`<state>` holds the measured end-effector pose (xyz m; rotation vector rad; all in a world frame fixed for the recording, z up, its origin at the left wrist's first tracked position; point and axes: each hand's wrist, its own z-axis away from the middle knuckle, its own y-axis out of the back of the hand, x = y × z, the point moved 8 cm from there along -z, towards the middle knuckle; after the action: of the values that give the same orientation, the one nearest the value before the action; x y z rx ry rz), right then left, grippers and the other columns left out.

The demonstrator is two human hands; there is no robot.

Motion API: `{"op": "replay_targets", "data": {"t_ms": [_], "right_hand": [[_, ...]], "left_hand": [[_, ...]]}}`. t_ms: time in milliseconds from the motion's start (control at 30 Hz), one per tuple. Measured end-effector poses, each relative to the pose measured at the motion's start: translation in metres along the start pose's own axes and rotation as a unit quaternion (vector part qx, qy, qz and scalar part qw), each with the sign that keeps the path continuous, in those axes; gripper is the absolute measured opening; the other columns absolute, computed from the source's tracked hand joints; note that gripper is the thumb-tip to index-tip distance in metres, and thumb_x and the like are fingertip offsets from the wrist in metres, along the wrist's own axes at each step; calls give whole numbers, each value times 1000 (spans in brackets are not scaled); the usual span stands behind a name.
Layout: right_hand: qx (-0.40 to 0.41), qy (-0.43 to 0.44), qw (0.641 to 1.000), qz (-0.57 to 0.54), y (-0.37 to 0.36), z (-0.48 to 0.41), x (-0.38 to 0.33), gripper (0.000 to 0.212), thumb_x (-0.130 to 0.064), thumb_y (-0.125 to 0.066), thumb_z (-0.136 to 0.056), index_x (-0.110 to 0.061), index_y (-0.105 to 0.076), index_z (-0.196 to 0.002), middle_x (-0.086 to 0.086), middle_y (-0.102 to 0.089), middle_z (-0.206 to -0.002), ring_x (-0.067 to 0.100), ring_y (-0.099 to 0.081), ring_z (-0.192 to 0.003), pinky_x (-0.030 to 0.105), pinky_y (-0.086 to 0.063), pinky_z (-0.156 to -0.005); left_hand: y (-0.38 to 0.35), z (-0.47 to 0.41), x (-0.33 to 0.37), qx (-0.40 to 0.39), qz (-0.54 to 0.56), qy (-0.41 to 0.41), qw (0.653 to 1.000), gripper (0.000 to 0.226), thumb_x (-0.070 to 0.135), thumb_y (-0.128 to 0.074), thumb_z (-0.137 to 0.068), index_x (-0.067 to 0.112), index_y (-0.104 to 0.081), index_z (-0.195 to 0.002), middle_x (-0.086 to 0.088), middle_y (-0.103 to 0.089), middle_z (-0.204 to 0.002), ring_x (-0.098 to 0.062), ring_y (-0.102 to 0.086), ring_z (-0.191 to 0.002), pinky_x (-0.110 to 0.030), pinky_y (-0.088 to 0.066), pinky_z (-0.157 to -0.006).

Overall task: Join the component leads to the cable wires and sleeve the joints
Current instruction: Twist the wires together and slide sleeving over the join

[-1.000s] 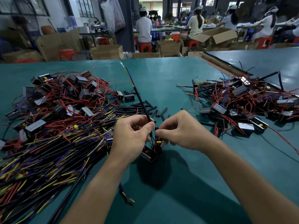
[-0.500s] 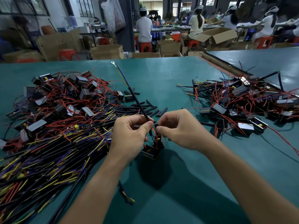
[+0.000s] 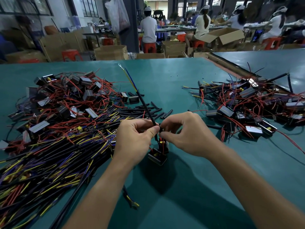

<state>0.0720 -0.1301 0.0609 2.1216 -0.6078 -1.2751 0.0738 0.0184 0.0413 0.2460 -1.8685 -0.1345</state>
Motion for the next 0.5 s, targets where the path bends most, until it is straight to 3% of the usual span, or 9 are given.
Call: {"op": "replay_targets", "data": {"t_ms": [67, 233, 367, 500], "right_hand": [[-9, -1, 1000, -3, -1, 0, 0, 10, -26, -82, -74, -28, -72, -76, -8, -68, -67, 10, -62, -64, 30, -52, -65], [16, -28, 996, -77, 1, -1, 8, 16, -11, -83, -71, -20, -74, -80, -6, -71, -68, 7, -64, -59, 21, -51, -62], [22, -26, 996, -88, 1, -1, 10, 22, -12, -80, -71, -25, -71, -85, -8, -72, -69, 5, -65, -57, 19, -52, -61], [31, -13, 993, -109, 0, -2, 9, 25, -10, -78, -72, -24, -68, -89, -7, -72, -70, 5, -60, -53, 18, -48, -58]], "left_hand": [[-2, 1, -1, -8, -1, -3, 1000, 5, 6, -75, -80, 9, -77, -77, 9, -67, -60, -1, -50, -46, -25, -44, -55], [-6, 2, 5, -26, -10, -26, 999, 21, 8, -72, -85, 22, -73, -69, 15, -60, -51, 2, -47, -45, -16, -40, -49], [-8, 2, 3, -26, -20, -30, 999, 28, 20, -61, -94, 8, -68, -71, -13, -50, -45, -11, -41, -41, -27, -35, -47], [-9, 2, 3, -31, -12, -23, 999, 24, 20, -60, -95, 12, -71, -75, -10, -50, -45, -14, -43, -41, -27, -36, -45]]}}
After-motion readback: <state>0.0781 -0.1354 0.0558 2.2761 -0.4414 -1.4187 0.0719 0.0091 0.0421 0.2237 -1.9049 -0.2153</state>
